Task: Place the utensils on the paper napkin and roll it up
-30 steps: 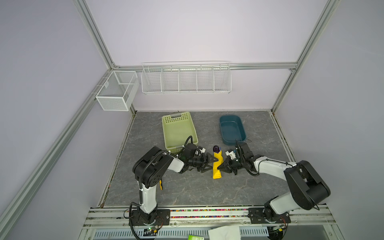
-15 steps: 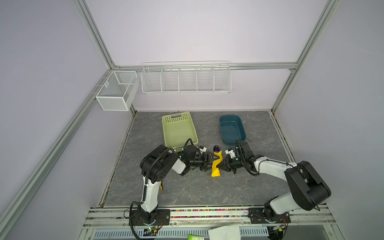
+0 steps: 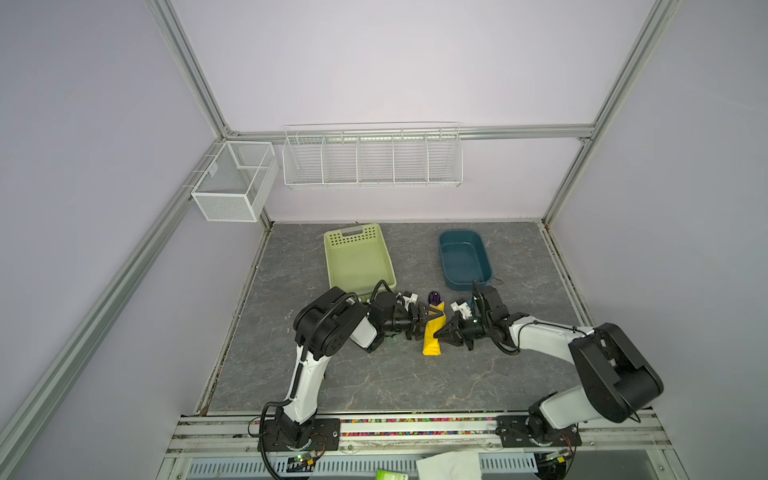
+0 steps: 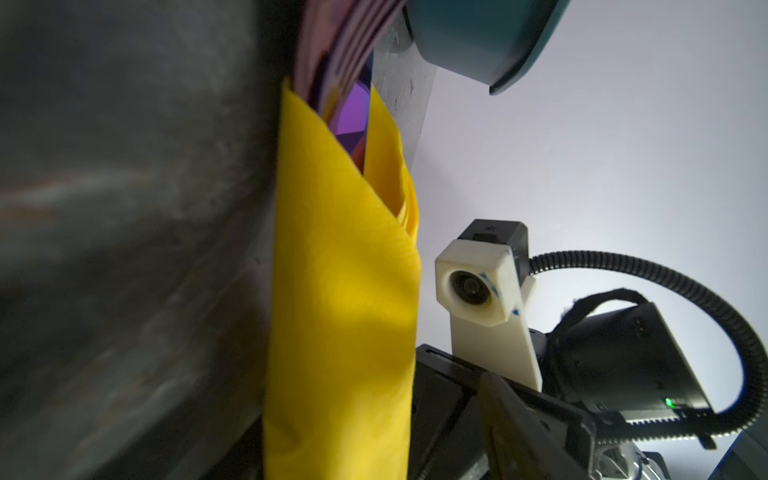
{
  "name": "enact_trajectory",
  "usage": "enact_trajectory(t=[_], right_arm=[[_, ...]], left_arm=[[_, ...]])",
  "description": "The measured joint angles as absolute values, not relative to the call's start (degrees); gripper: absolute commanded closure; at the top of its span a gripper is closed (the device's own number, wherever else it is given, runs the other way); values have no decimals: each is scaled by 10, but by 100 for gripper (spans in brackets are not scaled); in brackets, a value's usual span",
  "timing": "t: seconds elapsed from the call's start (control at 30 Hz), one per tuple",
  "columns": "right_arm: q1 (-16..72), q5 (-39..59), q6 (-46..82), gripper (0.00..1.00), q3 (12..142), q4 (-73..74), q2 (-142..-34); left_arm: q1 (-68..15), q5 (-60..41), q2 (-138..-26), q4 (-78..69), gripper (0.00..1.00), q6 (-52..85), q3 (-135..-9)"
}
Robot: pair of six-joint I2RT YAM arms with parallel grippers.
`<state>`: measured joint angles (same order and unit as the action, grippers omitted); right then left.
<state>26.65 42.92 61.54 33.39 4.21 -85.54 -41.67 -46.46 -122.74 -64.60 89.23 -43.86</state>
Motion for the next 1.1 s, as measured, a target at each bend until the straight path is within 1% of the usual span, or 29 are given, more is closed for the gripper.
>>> enact_trajectory(t=[0.5,0.7,0.93,1.0,1.1], right_arm=[[267,430,615,93,303,52,-837],[267,430,613,93,303,49,-832],[267,438,612,93,303,45,-832],[267,439,611,93,303,43,-832],[267,443,610,93,303,42,-832]], left_arm=[[-416,-472,-1239,-644,54,900,-447],[-416,-492,-1240,-620,56,885,-461],[-415,-533,-1245,-599,55,867,-476],[-413,-545,-1248,-598,56,863,-480],[-409,-558,-1249,-597,61,858,-481]])
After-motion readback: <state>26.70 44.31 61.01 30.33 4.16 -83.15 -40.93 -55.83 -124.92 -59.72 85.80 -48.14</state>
